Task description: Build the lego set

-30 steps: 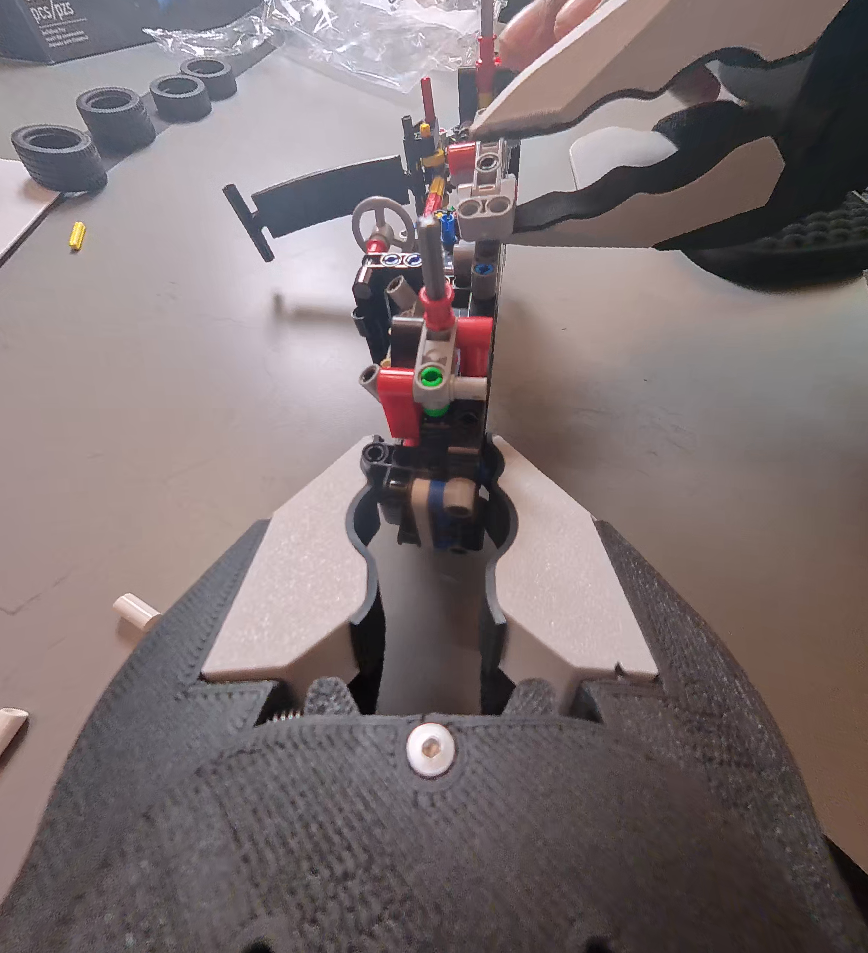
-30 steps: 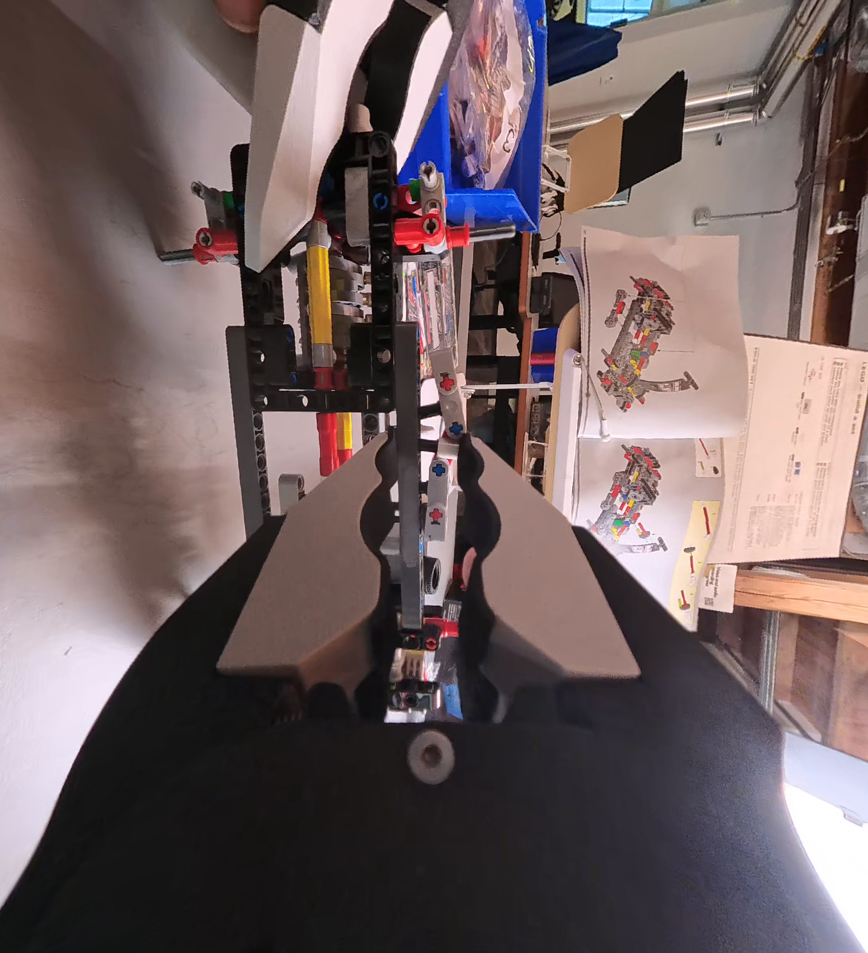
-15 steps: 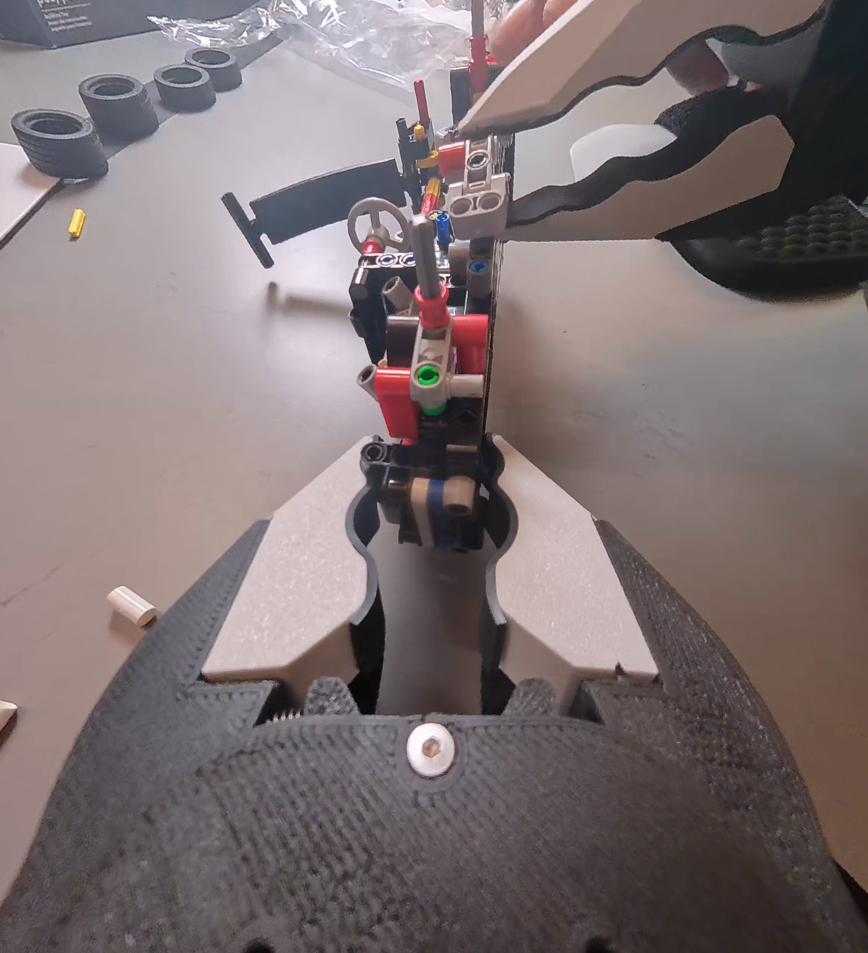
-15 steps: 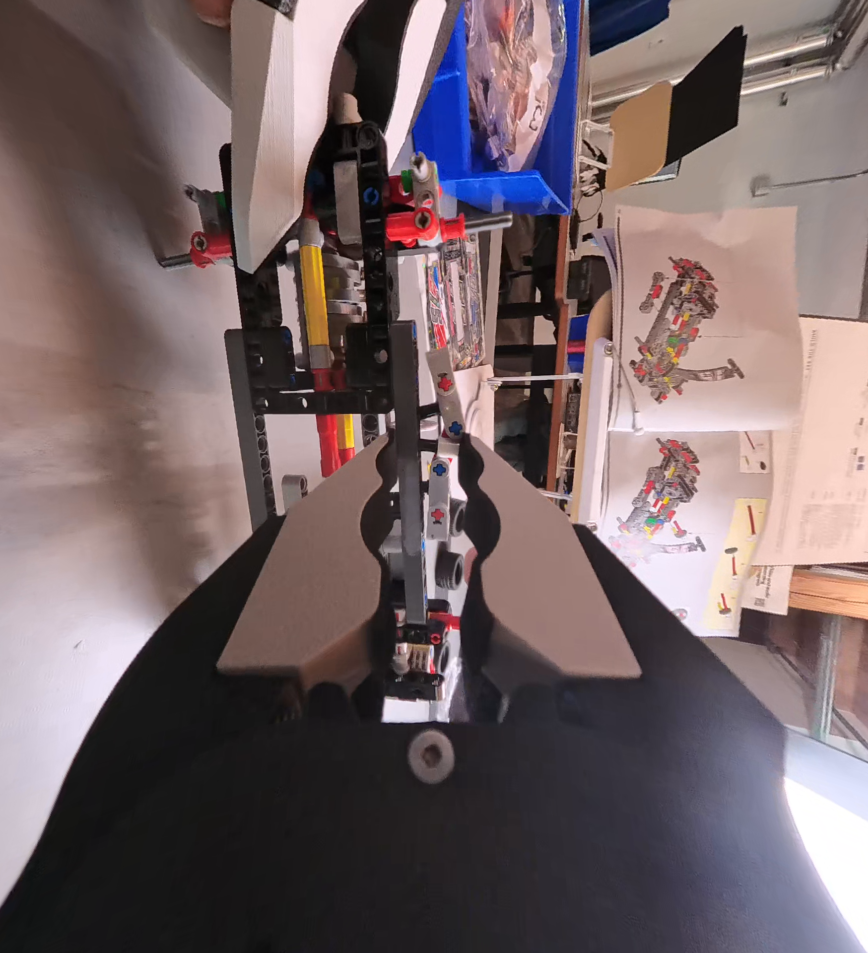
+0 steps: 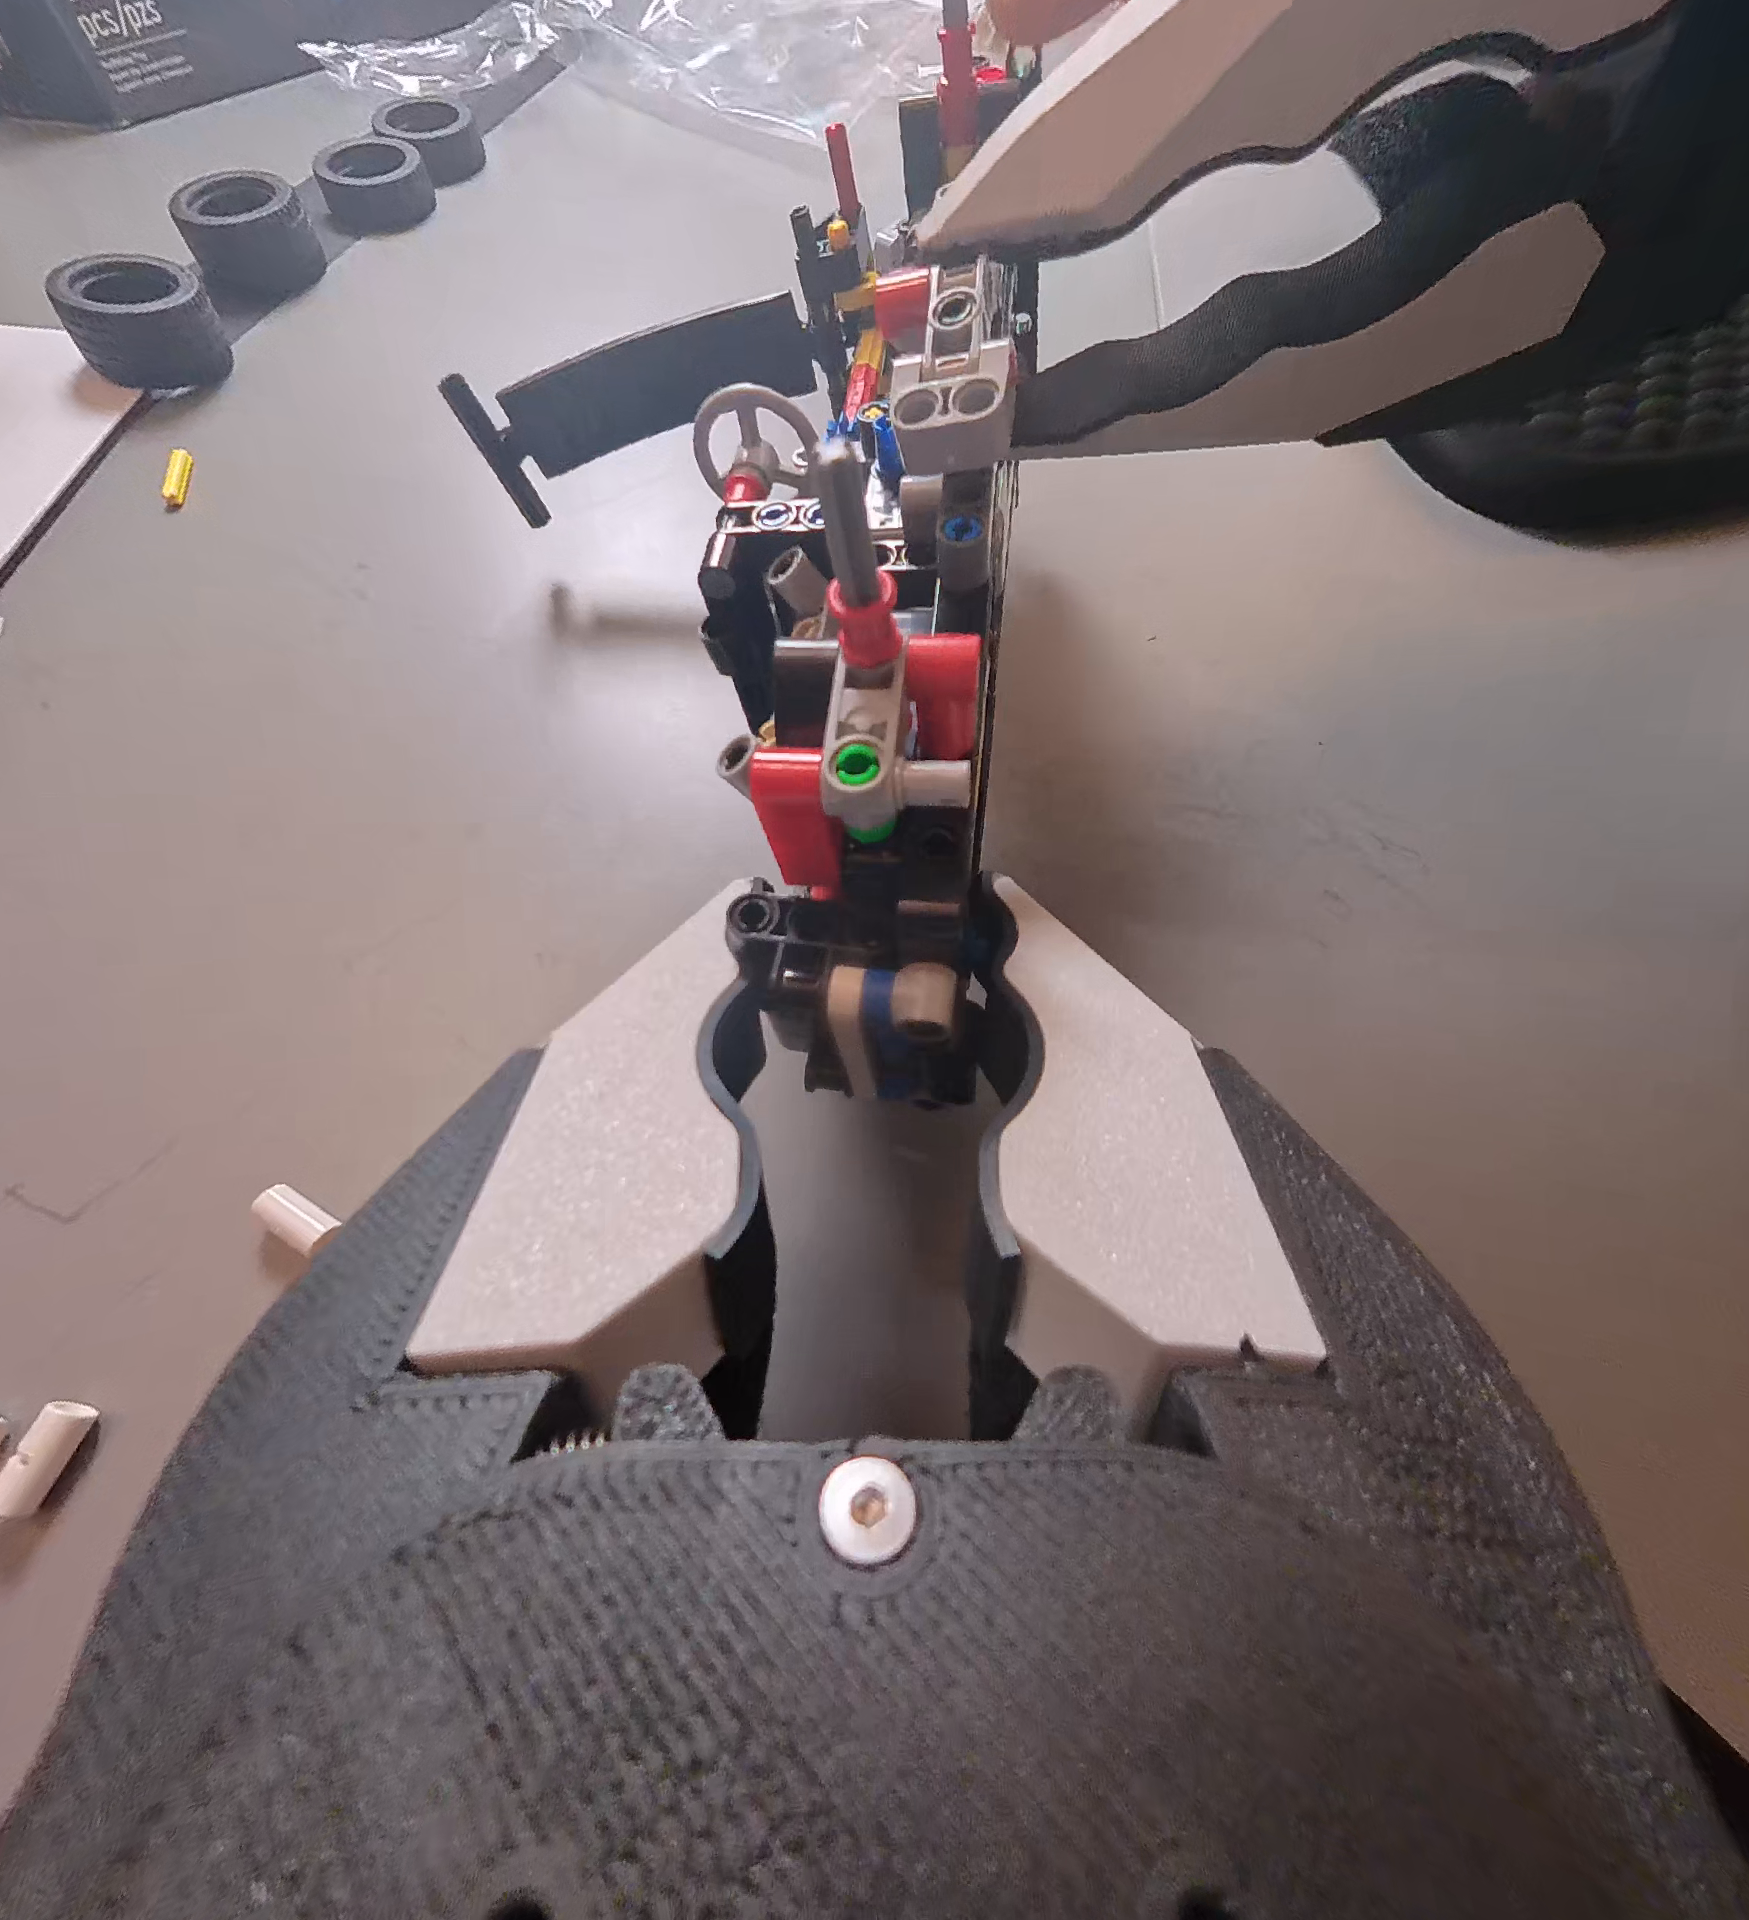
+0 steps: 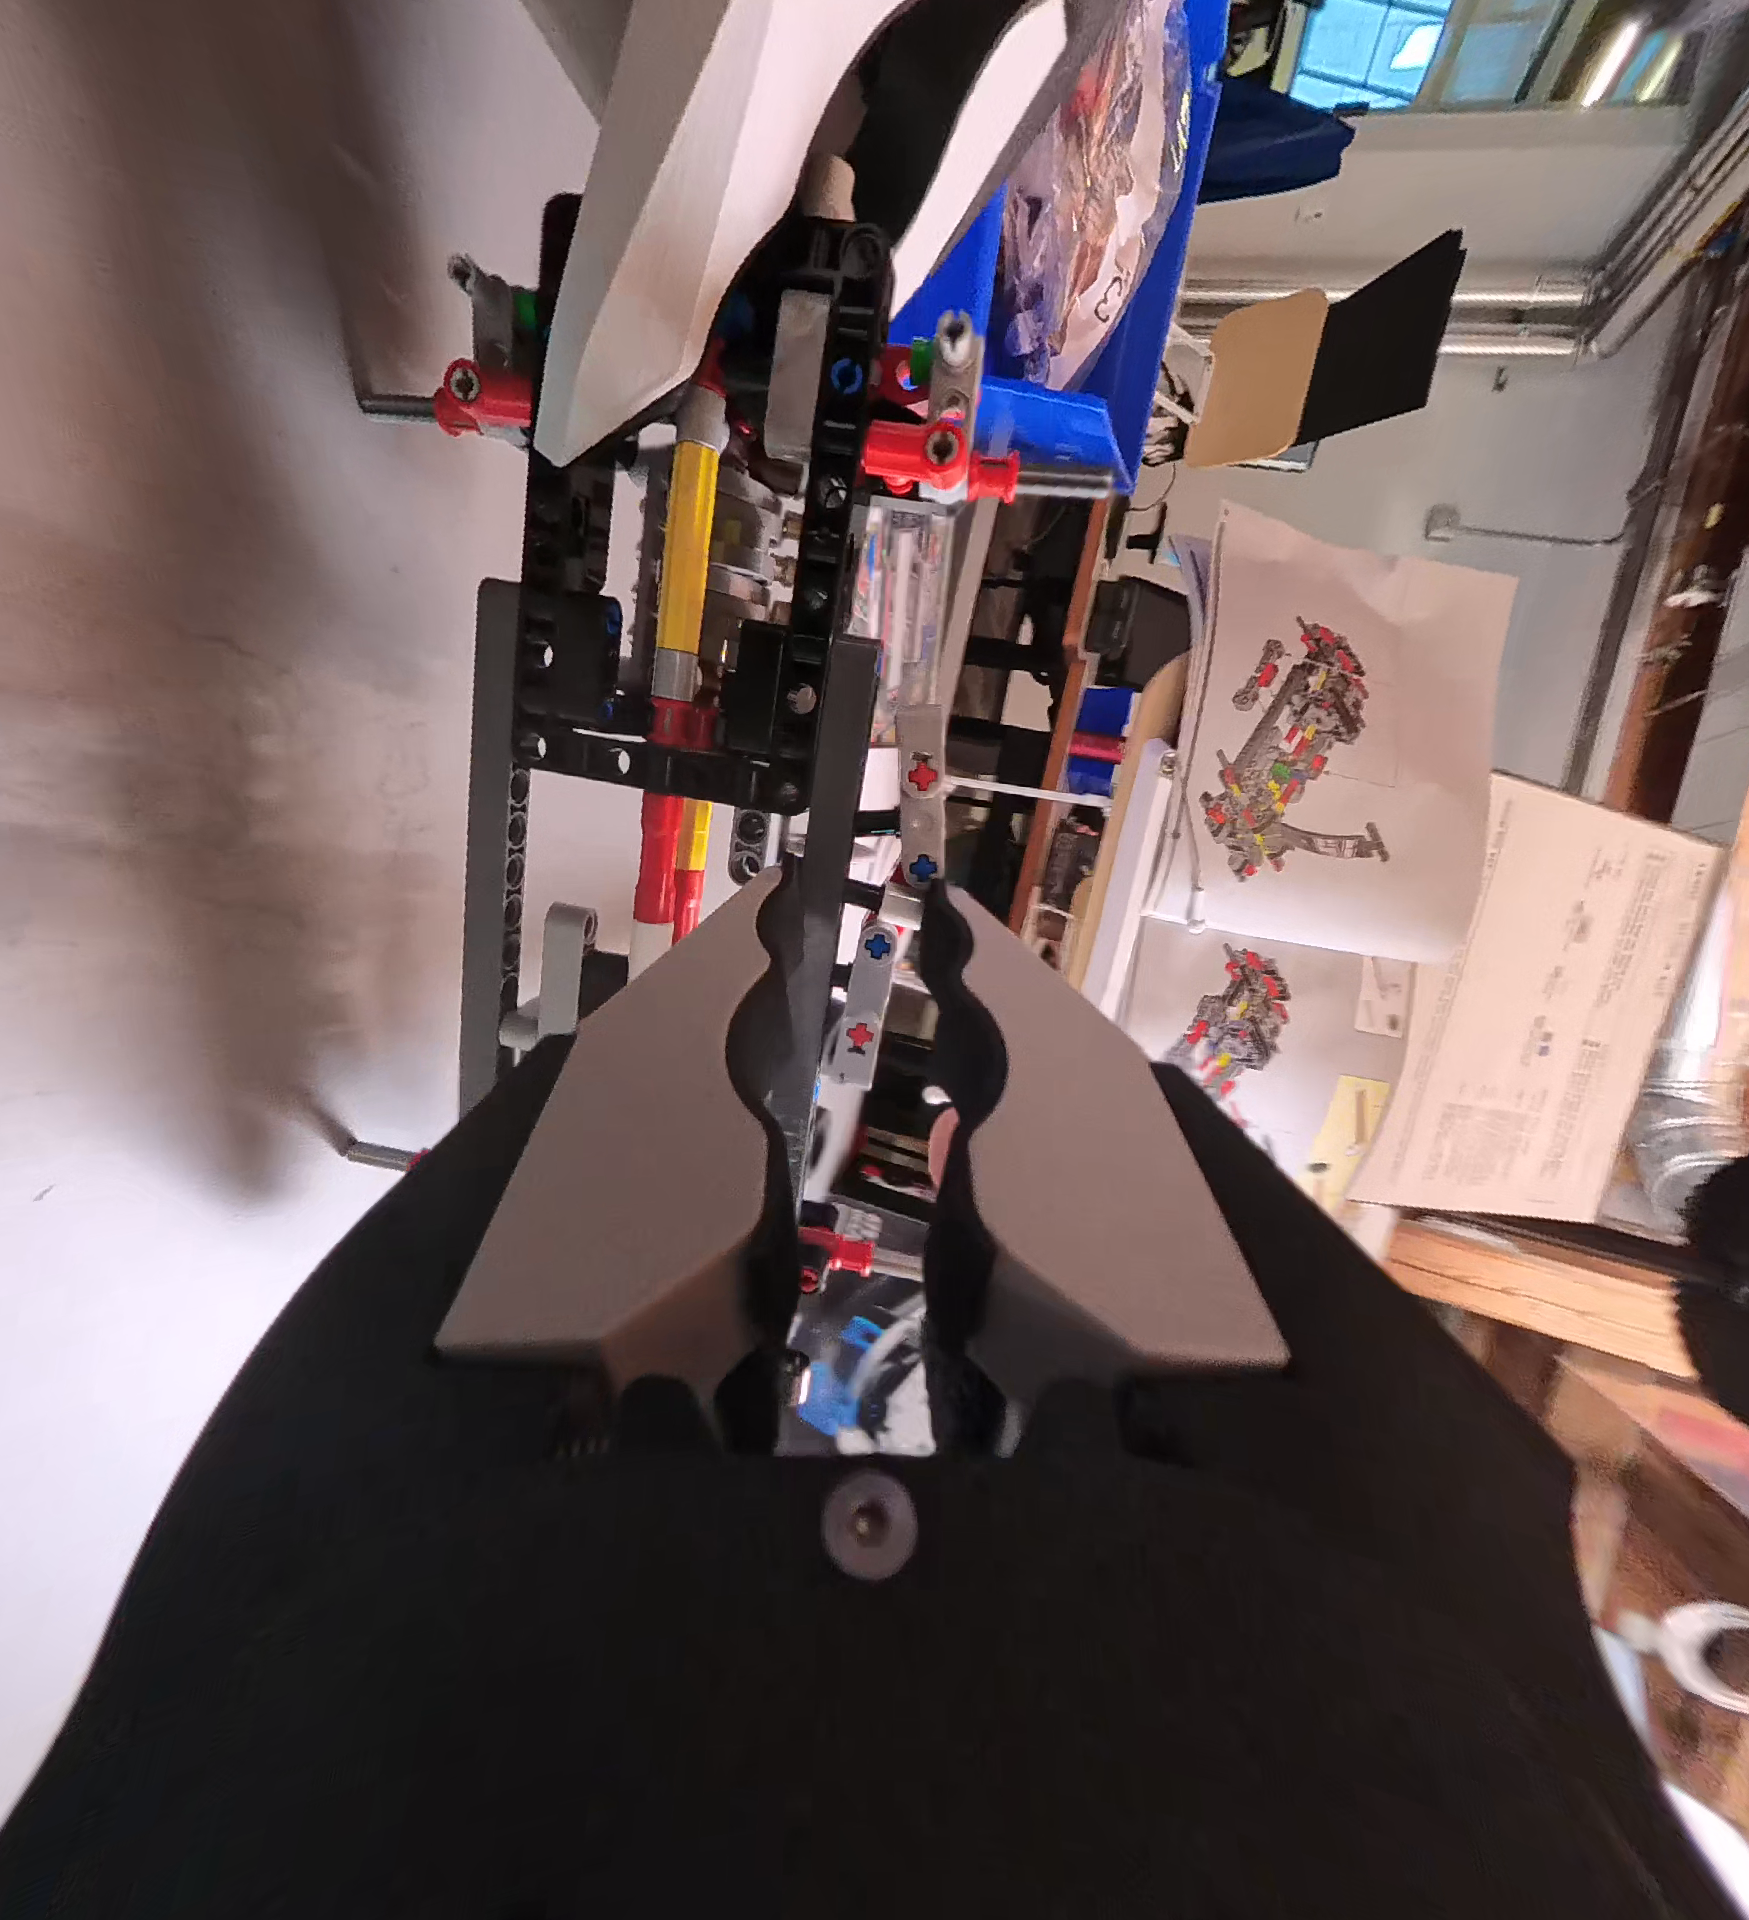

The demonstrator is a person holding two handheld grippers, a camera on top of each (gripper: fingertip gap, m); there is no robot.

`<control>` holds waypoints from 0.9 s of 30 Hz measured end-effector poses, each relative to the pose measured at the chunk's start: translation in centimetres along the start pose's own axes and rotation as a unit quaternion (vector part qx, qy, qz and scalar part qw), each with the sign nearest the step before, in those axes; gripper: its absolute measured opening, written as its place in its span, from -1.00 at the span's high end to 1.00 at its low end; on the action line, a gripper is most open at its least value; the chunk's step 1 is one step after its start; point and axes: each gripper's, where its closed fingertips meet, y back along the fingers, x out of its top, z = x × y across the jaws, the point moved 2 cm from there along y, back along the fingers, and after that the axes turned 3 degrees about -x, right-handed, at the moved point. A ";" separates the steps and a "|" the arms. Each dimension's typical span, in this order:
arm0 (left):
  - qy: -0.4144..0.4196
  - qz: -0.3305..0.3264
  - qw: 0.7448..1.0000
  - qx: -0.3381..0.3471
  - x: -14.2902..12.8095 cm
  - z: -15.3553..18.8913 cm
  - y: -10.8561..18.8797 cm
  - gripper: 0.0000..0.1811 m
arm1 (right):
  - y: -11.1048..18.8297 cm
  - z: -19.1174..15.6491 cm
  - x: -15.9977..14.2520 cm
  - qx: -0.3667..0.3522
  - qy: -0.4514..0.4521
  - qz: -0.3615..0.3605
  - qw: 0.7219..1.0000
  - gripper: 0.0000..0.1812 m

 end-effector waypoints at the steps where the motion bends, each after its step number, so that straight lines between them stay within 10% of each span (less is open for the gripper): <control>1: 0.001 0.000 1.000 0.000 0.0 0.0 0.0 0.59 | -0.1 0.0 0.0 0.013 -0.028 0.002 1.000 0.77; 7: -0.012 0.004 1.000 0.019 0.0 -0.4 0.1 0.59 | 0.9 1.4 -0.2 0.111 -0.331 0.024 0.937 0.71; 17: -0.016 0.000 0.998 0.058 0.0 0.3 0.0 0.59 | 0.8 0.9 -0.3 0.073 -0.468 -0.013 0.881 0.88; 27: -0.028 -0.011 0.997 0.074 -0.2 0.9 0.1 0.59 | 0.8 0.6 0.0 0.017 -0.341 -0.046 0.939 0.90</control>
